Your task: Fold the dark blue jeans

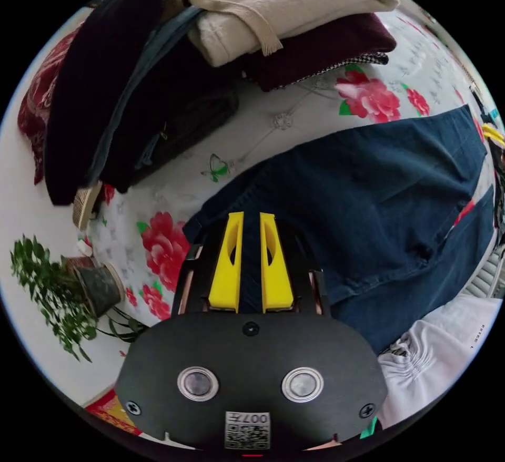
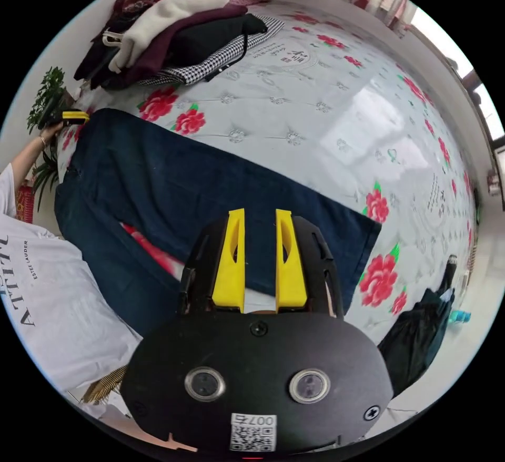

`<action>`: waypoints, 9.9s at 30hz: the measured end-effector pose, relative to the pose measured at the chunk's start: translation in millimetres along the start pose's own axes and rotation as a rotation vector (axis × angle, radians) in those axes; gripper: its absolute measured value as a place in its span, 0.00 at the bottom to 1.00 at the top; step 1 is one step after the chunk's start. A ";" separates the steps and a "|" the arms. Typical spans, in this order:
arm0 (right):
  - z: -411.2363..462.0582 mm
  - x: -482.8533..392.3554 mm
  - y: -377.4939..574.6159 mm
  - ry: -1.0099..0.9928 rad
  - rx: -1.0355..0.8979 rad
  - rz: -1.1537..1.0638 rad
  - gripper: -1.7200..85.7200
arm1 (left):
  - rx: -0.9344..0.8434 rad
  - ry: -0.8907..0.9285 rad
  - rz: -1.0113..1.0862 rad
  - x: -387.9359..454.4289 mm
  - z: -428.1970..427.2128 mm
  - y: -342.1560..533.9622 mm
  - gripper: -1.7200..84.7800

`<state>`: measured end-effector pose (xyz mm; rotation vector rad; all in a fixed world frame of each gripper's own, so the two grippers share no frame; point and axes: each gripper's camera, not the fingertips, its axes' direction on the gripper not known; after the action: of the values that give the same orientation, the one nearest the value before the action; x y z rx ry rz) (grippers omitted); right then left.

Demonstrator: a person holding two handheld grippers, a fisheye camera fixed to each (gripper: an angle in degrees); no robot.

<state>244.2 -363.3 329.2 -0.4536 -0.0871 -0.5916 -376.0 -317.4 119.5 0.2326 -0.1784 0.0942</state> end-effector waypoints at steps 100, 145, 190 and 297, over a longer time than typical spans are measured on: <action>143.1 -25.2 554.6 -0.499 0.486 1.359 0.02 | -0.212 0.087 0.250 250.5 -80.9 352.6 0.01; 154.6 -59.3 5.1 -1.104 -0.269 -0.155 0.11 | 0.067 0.813 -0.974 -67.8 -217.4 501.7 0.08; 206.7 25.5 -113.6 -1.346 -0.089 0.460 0.02 | 0.084 0.858 -1.001 -125.4 -355.1 556.8 0.01; 86.8 4.0 526.3 -0.210 0.460 1.135 0.03 | 0.457 1.146 -0.873 34.3 -304.5 457.9 0.01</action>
<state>544.6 59.3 203.9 -0.0619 -0.1432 0.5909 -344.2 200.9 -64.6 0.6536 1.0993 -0.6066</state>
